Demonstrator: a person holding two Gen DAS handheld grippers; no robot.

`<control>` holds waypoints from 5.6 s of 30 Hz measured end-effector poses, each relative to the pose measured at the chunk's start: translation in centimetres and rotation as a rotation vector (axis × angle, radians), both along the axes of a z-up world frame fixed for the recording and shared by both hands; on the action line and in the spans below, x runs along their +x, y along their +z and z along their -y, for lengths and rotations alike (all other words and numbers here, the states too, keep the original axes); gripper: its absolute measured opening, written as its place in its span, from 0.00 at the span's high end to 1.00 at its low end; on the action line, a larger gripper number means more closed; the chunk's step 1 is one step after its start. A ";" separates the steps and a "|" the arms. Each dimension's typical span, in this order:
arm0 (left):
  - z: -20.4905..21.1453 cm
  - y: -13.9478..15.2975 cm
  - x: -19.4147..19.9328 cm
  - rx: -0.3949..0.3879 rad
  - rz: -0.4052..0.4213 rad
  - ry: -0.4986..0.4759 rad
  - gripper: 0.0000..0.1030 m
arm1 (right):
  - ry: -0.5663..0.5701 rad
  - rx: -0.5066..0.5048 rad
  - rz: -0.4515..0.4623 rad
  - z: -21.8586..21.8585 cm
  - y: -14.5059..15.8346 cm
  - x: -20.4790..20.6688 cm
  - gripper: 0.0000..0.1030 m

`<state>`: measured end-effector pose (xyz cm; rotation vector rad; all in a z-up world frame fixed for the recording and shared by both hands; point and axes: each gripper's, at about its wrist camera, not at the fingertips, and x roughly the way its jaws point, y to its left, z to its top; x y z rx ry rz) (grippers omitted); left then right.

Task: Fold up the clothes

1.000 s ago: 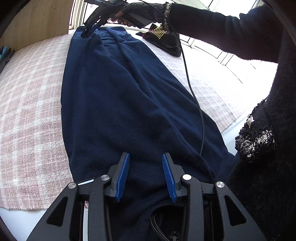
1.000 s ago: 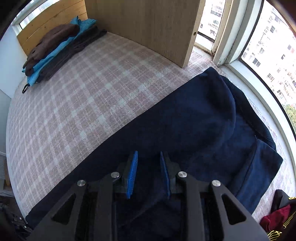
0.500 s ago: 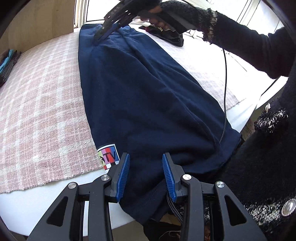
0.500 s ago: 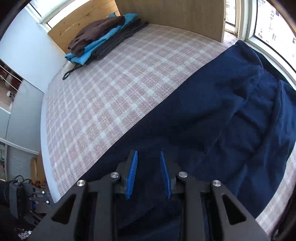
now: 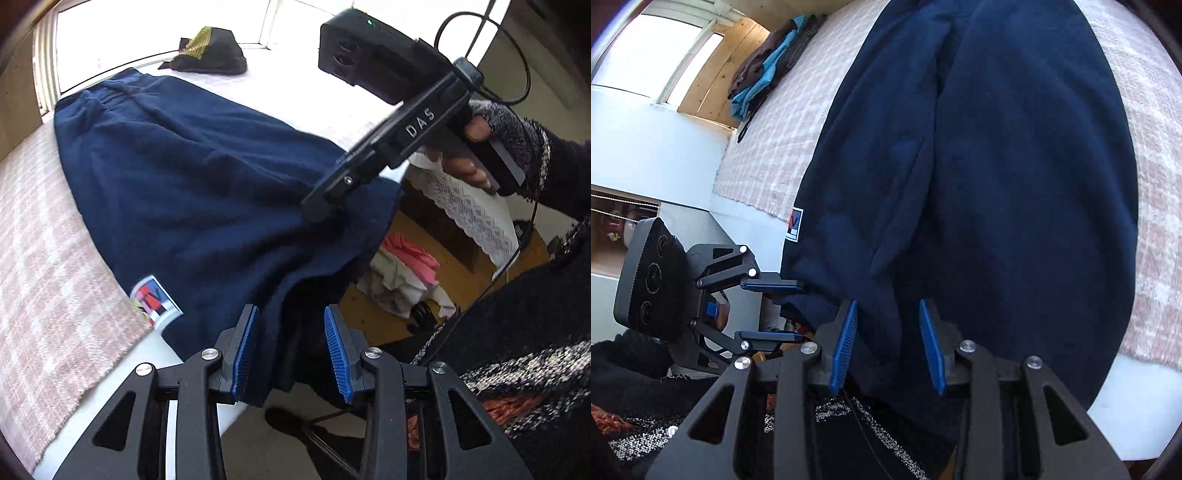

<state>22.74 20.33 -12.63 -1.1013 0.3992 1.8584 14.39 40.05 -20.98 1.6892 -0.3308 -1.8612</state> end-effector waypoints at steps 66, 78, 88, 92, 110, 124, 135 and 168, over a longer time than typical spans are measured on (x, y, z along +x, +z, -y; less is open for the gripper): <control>-11.2 -2.3 -13.8 -0.098 -0.011 -0.040 0.44 | 0.157 0.298 -0.401 4.9 4.3 -46.4 0.97; -10.9 -2.3 -14.8 -0.048 0.042 -0.001 0.44 | 0.083 0.374 -0.433 7.2 2.7 -54.0 0.97; -6.8 0.3 -15.5 0.044 0.085 0.191 0.49 | 0.144 0.387 -0.458 8.2 3.9 -52.3 0.96; -4.3 0.6 -14.9 0.055 0.104 0.251 0.49 | 0.227 0.245 -0.432 8.2 7.2 -46.0 0.92; 1.0 0.6 -4.9 -0.001 0.097 0.044 0.49 | 0.142 -0.048 -0.084 1.4 1.7 -3.6 0.77; 3.7 1.5 0.7 0.021 0.051 -0.014 0.49 | -0.078 0.121 -0.167 2.3 -0.2 5.8 0.77; 1.0 0.5 4.6 -0.117 -0.245 -0.119 0.49 | -0.269 0.231 -0.241 -3.0 1.8 9.4 0.60; 2.4 1.5 4.6 -0.193 -0.202 0.064 0.62 | -0.135 0.310 -0.299 -7.7 0.3 7.8 0.60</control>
